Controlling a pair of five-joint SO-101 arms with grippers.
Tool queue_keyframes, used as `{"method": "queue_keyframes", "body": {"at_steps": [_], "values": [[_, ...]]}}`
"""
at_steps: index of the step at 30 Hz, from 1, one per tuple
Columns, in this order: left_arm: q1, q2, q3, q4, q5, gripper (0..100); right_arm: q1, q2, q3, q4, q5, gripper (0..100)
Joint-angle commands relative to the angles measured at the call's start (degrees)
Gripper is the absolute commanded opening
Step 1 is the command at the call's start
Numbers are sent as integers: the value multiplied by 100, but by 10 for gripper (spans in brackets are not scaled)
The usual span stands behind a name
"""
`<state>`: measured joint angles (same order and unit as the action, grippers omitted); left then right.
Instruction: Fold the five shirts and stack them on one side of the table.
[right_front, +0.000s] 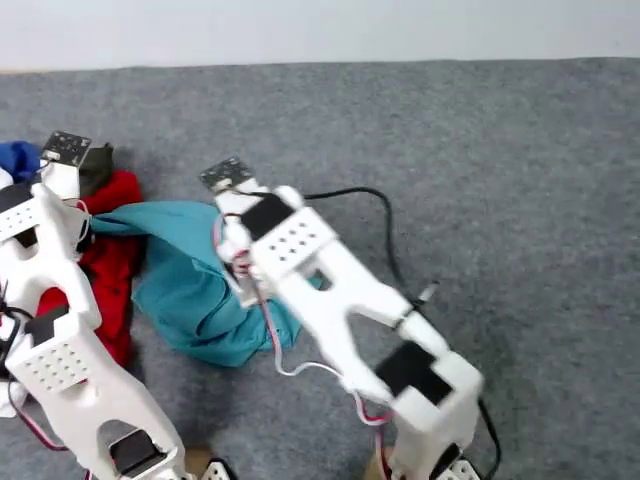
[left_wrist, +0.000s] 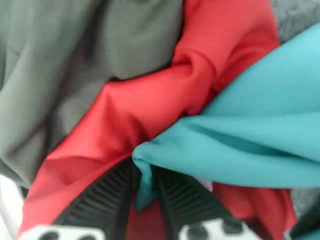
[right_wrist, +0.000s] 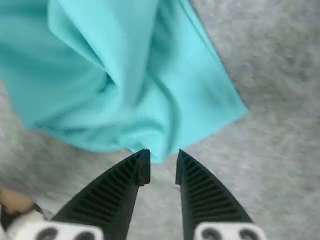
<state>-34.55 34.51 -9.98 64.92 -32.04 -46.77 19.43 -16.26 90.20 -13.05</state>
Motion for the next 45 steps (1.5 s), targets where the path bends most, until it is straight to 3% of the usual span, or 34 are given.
{"method": "queue_keyframes", "body": {"at_steps": [1, 4, 8, 19, 45], "values": [[-114, 53, -4, -70, -9, 3, -303, 532, -1248, 198, -290, 115], [-123, 35, -4, -70, -9, 3, -567, 901, -1916, 356, -668, 113], [-97, 18, -4, -70, 0, 3, -725, 1191, -2602, 382, -1916, 115], [-114, 9, 4, -70, 0, 3, -1402, 1305, -2998, 462, -2857, 116], [-105, 44, 13, -70, 0, 3, -1534, 2255, -3024, 391, -3156, 117]]}}
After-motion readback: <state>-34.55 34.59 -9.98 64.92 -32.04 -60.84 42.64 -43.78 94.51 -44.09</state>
